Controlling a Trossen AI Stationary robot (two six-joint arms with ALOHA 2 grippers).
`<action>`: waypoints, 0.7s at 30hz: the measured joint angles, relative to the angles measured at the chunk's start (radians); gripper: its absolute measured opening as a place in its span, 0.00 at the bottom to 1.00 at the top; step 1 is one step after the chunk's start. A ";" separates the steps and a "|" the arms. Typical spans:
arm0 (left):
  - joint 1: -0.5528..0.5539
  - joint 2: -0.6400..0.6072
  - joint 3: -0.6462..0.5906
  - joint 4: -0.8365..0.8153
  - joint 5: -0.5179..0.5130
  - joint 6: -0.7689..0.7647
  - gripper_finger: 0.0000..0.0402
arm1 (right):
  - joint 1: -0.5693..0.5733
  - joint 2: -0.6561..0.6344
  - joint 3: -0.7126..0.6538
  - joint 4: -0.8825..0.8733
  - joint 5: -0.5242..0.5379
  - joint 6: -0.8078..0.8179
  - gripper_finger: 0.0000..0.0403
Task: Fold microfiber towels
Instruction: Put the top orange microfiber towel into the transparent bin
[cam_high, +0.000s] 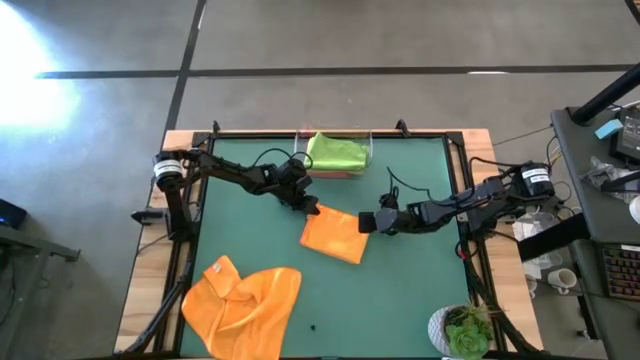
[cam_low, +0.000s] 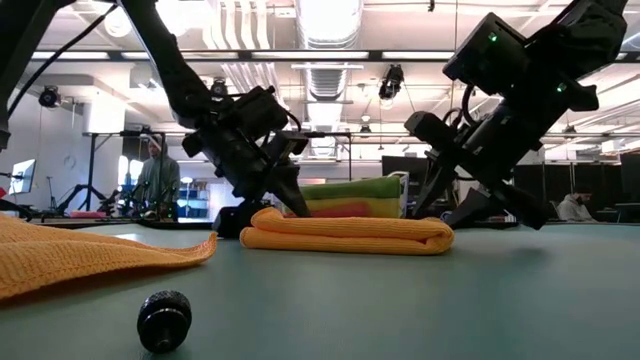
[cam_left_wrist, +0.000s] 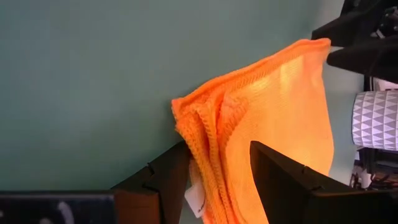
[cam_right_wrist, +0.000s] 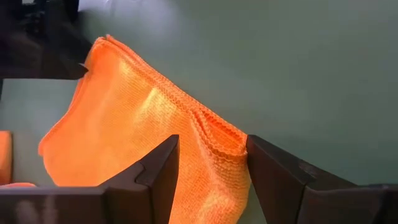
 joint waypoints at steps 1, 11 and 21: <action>-0.001 0.002 0.000 0.003 -0.002 0.000 0.40 | 0.000 0.004 0.000 0.003 -0.002 0.000 0.44; -0.020 0.007 0.000 0.021 0.027 0.007 0.40 | -0.001 0.091 0.001 0.131 -0.036 -0.043 0.44; -0.035 0.007 -0.002 0.025 -0.019 0.013 0.33 | 0.000 0.134 0.002 0.204 -0.053 -0.064 0.34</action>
